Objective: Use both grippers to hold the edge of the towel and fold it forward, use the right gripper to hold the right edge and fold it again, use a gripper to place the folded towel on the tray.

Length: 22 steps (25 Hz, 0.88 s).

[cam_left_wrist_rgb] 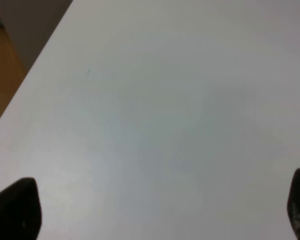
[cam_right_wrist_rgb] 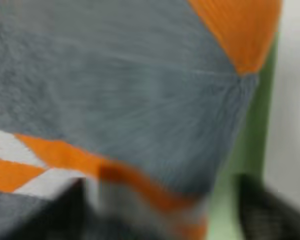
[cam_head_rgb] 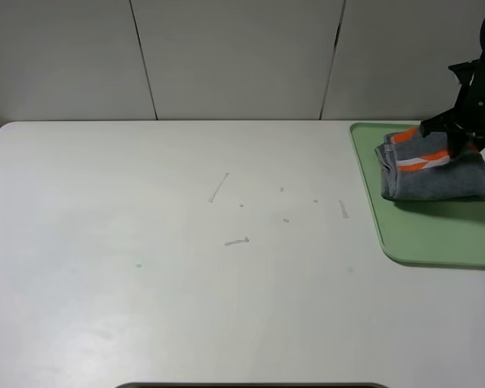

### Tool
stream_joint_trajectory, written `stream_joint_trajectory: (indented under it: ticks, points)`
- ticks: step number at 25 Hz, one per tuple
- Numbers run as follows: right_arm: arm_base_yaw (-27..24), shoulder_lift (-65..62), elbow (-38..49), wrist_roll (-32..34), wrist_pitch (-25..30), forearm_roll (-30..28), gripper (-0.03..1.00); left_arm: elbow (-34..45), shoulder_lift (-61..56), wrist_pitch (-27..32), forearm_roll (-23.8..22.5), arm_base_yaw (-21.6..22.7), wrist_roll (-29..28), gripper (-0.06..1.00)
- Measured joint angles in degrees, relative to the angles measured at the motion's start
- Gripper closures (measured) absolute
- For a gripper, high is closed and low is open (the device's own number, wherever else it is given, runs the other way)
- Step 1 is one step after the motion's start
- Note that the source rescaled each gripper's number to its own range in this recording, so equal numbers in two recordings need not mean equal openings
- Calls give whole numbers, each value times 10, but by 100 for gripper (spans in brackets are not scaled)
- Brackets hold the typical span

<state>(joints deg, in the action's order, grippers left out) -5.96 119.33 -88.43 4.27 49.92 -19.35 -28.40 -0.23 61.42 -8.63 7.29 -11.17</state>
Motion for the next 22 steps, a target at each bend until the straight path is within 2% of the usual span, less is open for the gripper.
stream_joint_trajectory:
  ticks: [1, 2, 5, 12, 17, 22]
  points:
    - [0, 0, 0, 9, 0, -8, 14, 0, 0, 0, 0, 0, 0, -6]
    - [0, 0, 0, 19, -1, -15, 7, 0, 0, 0, 0, 0, 0, -6]
    - [0, 0, 0, 39, -3, -26, -1, 0, 0, 0, 0, 0, 0, -6]
    - [0, 0, -8, 44, 13, -19, -3, 0, 0, 0, 0, 0, 0, -6]
    - [0, -1, -52, 40, 91, 29, -3, 0, 0, 0, 0, 0, 0, -6]
    - [0, -3, -89, 1, 177, 101, -3, 0, 0, 0, 0, 0, 0, -6]
